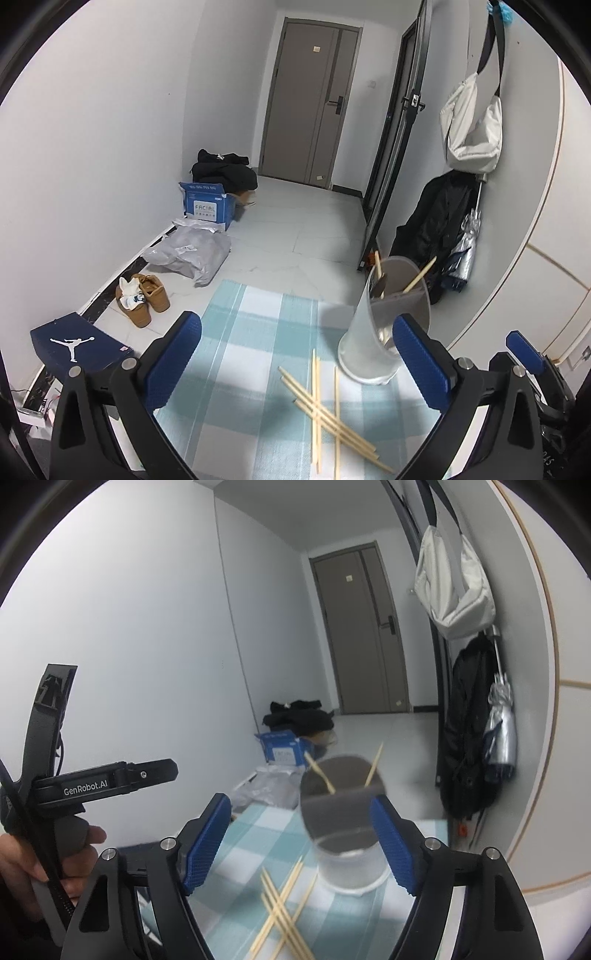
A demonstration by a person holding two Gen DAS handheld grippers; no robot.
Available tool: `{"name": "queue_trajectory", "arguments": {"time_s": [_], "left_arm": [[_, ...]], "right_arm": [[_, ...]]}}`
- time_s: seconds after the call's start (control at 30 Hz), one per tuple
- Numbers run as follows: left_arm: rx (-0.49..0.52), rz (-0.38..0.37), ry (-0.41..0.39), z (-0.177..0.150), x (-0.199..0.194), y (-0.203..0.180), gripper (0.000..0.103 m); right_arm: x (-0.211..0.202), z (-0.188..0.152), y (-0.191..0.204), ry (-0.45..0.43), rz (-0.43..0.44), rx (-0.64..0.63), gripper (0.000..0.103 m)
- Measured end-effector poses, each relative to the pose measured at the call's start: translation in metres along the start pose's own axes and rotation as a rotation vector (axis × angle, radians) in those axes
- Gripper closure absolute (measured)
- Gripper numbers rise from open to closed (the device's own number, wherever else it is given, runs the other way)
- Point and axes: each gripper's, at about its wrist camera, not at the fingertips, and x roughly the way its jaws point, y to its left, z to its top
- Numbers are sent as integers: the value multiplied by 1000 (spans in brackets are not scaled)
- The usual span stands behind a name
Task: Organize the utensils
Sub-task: 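Move both open tools down toward the loose chopsticks on the cloth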
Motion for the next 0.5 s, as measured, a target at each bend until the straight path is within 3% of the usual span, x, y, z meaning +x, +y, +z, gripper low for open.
{"name": "queue_trajectory", "arguments": {"time_s": [0.27,0.5], "left_arm": [[44,30,16,-30,8,10,1],[26,18,55,-51,13,20,1]], "right_arm": [[5,-36,1,98,-43,-13,18],[15,-57,-9,204,-79,14,17]]}}
